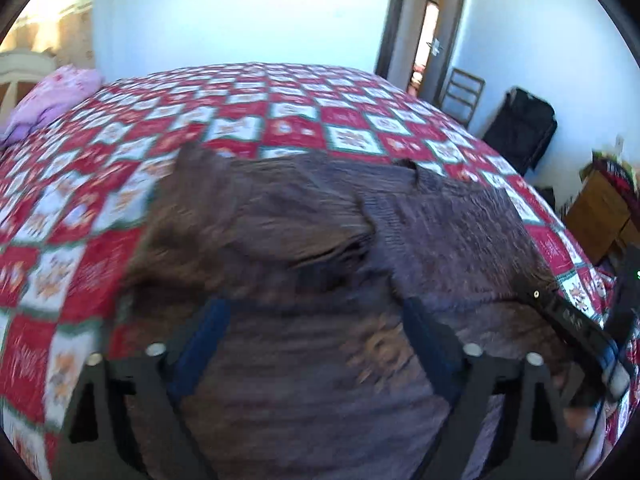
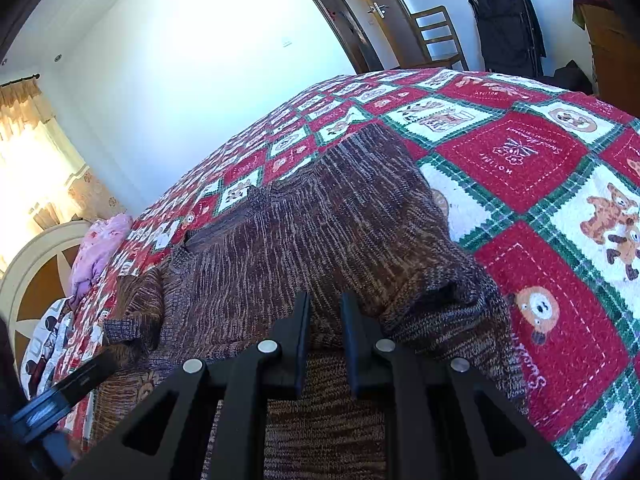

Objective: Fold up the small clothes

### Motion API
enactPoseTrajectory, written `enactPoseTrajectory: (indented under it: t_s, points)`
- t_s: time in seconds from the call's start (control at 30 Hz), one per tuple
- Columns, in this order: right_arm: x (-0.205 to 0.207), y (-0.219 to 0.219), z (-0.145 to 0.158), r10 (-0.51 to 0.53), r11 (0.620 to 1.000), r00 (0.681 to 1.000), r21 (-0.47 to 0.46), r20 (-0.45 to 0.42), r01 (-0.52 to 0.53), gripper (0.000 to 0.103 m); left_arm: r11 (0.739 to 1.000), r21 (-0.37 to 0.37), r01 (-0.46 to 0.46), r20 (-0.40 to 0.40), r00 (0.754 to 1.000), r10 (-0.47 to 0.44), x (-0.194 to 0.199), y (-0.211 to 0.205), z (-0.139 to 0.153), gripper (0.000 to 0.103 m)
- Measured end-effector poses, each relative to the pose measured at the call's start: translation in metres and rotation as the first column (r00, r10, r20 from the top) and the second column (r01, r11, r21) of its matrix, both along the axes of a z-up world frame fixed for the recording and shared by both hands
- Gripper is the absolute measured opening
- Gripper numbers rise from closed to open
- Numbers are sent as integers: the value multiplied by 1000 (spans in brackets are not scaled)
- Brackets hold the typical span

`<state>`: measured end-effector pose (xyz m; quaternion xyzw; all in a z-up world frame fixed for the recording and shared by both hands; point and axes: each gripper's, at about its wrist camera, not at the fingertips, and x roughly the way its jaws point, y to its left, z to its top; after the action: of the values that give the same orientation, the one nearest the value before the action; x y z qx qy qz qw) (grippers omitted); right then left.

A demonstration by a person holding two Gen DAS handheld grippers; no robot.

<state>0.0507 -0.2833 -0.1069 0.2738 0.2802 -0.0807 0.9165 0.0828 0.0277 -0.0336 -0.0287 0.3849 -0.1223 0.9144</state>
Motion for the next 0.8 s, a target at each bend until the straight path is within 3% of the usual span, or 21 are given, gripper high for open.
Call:
enactPoseTrajectory:
  t_s: [0.1, 0.2, 0.27, 0.3, 0.33, 0.4, 0.47, 0.57, 0.67, 0.8]
  points:
    - [5, 4, 4, -5, 1000, 999, -30, -37, 4, 17, 995, 8, -100, -33, 994, 100, -1, 32, -13, 95]
    - [17, 23, 21, -13, 989, 992, -150, -124, -6, 17, 982, 8, -188, -78, 979, 188, 2, 55, -32, 95]
    - [21, 48, 39, 101, 981, 992, -160, -73, -112, 20, 981, -13, -194, -25, 981, 194, -6, 59, -36, 95]
    - [24, 62, 48, 159, 972, 986, -167, -50, -165, 34, 980, -15, -198, -3, 980, 198, -9, 56, -36, 95]
    - [27, 80, 57, 218, 958, 976, -185, -28, -219, 56, 979, -11, -205, 8, 979, 205, -11, 52, -37, 95]
    - [36, 117, 75, 353, 911, 935, -235, 23, -338, 73, 979, -8, -204, 12, 979, 204, -11, 48, -38, 98]
    - [47, 150, 85, 468, 848, 883, -298, 35, -438, 73, 981, -26, -191, 14, 981, 191, -12, 49, -37, 101]
    - [76, 196, 81, 552, 726, 830, -443, -81, -526, 73, 977, -125, -171, 27, 984, 176, -17, 62, -37, 102]
    - [108, 217, 58, 611, 638, 763, -439, -211, -633, 53, 967, -195, -164, 35, 984, 174, -18, 75, -38, 102]
    - [128, 231, 31, 619, 538, 712, -482, -332, -692, 45, 974, -155, -167, 49, 983, 177, -18, 67, -37, 102]
